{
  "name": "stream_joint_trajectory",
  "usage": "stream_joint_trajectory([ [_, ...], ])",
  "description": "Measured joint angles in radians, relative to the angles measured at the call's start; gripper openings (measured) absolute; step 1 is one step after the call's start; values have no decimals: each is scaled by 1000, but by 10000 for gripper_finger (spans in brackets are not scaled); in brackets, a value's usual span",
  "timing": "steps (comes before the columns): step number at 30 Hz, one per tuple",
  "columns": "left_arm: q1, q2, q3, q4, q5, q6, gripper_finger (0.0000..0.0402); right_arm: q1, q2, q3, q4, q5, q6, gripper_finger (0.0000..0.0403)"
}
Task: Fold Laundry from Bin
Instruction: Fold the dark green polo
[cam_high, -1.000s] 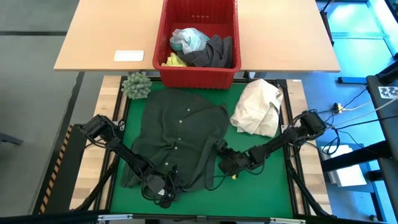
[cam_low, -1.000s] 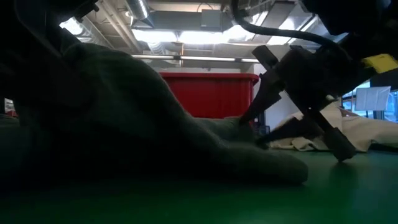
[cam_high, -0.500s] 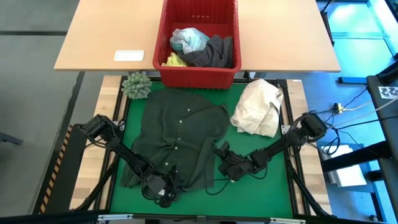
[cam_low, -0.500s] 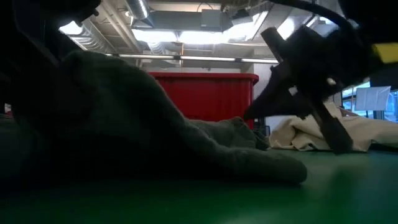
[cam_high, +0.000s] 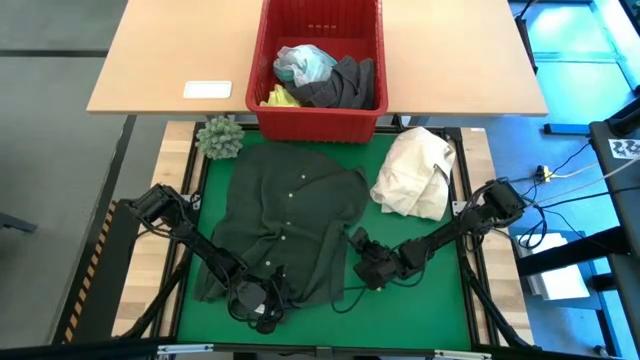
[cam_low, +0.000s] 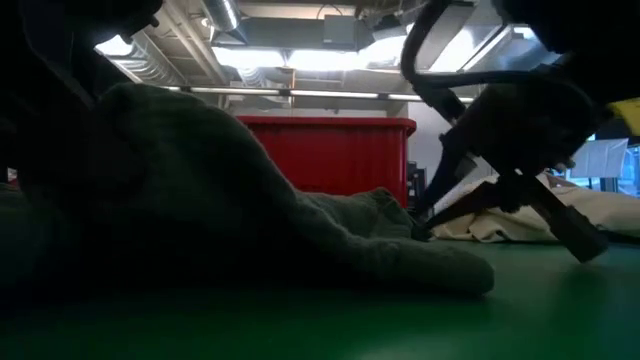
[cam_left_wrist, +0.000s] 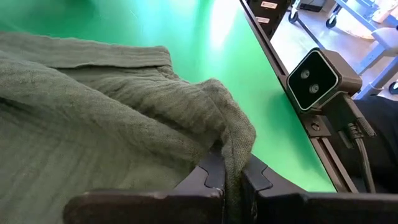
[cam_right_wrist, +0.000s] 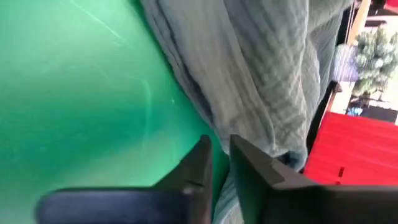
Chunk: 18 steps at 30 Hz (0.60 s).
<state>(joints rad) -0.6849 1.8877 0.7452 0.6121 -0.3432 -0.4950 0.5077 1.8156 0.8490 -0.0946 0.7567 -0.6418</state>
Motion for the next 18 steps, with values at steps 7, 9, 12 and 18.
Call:
stream_joint_trajectory([
  [7,0,0,0,0,14,0,0,-22,0,0,2,-49,-18,186],
  [9,0,0,0,0,14,-1,0,-36,0,0,5,-49,-30,216],
  [12,0,0,0,0,15,-2,0,-54,0,0,31,-45,-74,247],
  [18,0,0,0,1,16,-2,0,-107,0,0,122,-42,-166,255],
])
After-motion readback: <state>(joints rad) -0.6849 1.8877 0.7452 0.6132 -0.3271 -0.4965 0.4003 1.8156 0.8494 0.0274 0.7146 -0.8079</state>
